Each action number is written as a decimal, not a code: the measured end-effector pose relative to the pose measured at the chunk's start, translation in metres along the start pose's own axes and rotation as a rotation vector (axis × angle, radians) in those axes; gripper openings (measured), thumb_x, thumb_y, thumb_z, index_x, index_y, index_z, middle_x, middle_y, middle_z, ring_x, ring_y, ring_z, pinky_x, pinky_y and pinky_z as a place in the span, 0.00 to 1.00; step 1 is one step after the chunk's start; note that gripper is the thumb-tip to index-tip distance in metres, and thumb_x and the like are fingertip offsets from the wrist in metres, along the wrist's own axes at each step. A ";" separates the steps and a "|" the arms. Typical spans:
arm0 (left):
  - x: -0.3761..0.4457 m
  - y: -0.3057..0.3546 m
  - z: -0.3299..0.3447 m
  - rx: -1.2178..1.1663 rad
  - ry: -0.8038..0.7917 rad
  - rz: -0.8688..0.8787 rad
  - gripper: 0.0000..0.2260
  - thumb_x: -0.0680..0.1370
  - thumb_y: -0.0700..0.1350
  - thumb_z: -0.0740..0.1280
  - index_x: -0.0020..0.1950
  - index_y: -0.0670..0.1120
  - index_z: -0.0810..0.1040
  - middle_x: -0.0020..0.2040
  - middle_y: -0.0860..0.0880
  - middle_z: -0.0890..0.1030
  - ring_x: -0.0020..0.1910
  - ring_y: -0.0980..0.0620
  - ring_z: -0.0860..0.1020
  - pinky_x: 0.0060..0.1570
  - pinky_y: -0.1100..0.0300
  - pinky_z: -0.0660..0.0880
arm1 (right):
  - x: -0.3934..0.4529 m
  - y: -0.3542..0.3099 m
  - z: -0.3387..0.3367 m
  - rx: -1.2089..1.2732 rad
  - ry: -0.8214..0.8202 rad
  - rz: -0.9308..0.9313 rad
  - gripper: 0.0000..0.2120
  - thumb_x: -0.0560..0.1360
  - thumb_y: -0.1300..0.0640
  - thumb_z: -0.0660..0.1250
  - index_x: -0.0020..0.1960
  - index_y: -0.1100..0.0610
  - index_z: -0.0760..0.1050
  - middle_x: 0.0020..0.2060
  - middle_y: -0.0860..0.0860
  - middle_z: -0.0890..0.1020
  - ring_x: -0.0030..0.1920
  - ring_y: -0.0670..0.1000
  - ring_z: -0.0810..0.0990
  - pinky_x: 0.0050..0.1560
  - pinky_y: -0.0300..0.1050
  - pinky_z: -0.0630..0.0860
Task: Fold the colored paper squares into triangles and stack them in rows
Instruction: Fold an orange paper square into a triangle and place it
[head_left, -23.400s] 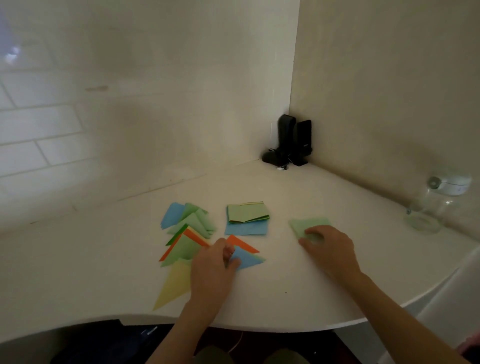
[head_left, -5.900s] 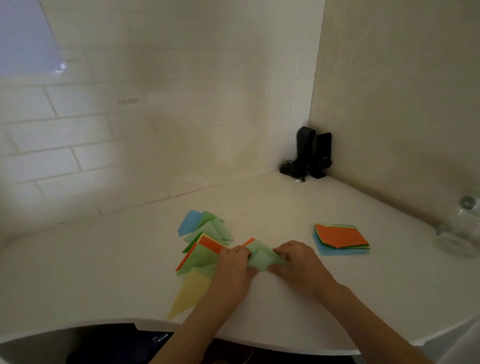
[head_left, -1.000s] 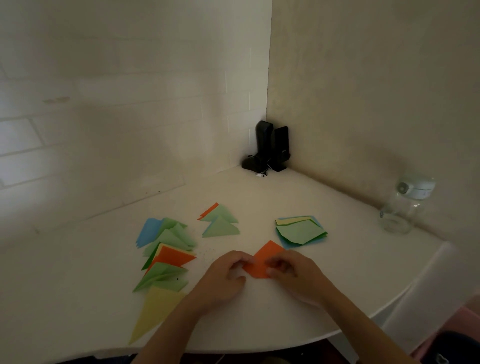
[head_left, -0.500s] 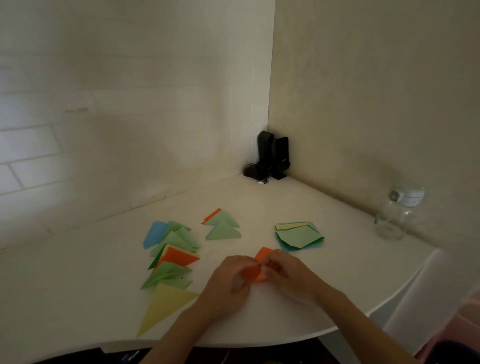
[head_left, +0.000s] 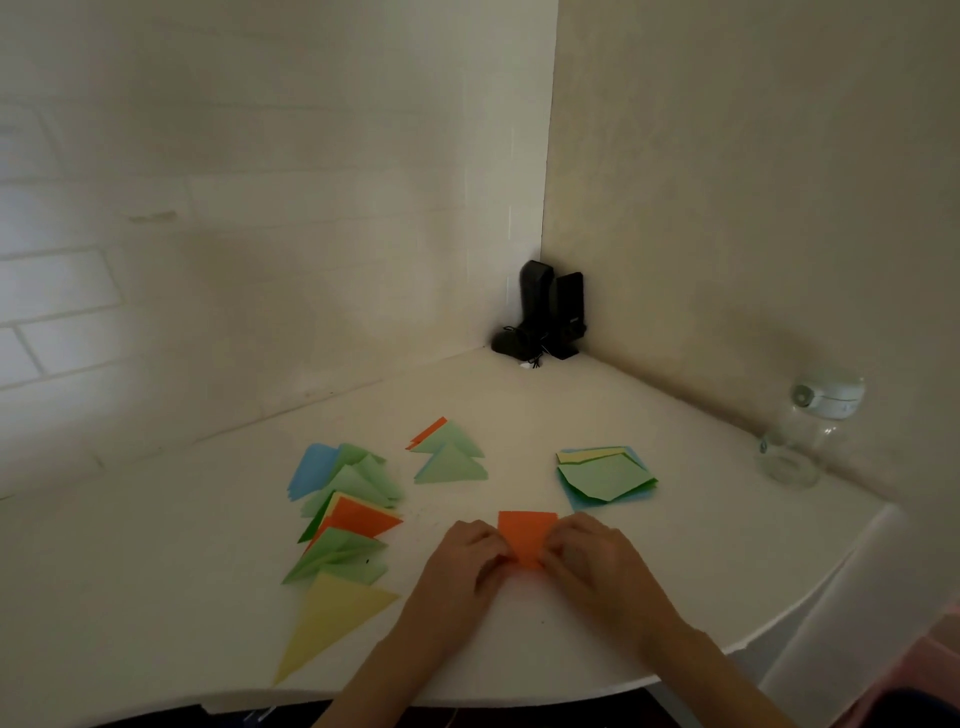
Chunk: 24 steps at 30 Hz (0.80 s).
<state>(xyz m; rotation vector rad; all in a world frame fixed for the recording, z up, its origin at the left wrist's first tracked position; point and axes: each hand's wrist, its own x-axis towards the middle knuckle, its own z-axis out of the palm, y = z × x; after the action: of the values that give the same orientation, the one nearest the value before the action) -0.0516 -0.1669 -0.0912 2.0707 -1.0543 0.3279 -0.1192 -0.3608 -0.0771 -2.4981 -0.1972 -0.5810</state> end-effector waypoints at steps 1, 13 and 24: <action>-0.001 0.000 0.001 0.001 -0.003 -0.004 0.04 0.74 0.47 0.65 0.48 0.53 0.78 0.47 0.59 0.76 0.49 0.60 0.71 0.50 0.67 0.68 | -0.005 0.002 0.003 -0.029 0.012 -0.007 0.11 0.73 0.43 0.63 0.43 0.48 0.79 0.44 0.40 0.78 0.42 0.41 0.78 0.44 0.45 0.76; 0.002 -0.005 0.001 0.026 0.126 -0.199 0.09 0.70 0.53 0.70 0.39 0.50 0.75 0.42 0.57 0.72 0.45 0.60 0.69 0.47 0.72 0.63 | -0.002 0.004 0.009 0.009 0.051 0.114 0.18 0.66 0.38 0.63 0.40 0.50 0.82 0.45 0.39 0.75 0.46 0.38 0.76 0.49 0.43 0.76; 0.011 0.005 0.010 0.246 0.097 -0.300 0.14 0.71 0.61 0.62 0.39 0.50 0.73 0.43 0.53 0.71 0.44 0.53 0.66 0.45 0.60 0.68 | 0.006 -0.014 0.024 -0.136 0.033 0.335 0.18 0.63 0.31 0.55 0.37 0.43 0.70 0.44 0.39 0.69 0.47 0.43 0.72 0.45 0.44 0.61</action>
<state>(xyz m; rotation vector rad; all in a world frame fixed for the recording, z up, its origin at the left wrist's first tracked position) -0.0492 -0.1827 -0.0898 2.3668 -0.6588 0.4166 -0.1087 -0.3362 -0.0856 -2.5704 0.2781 -0.5086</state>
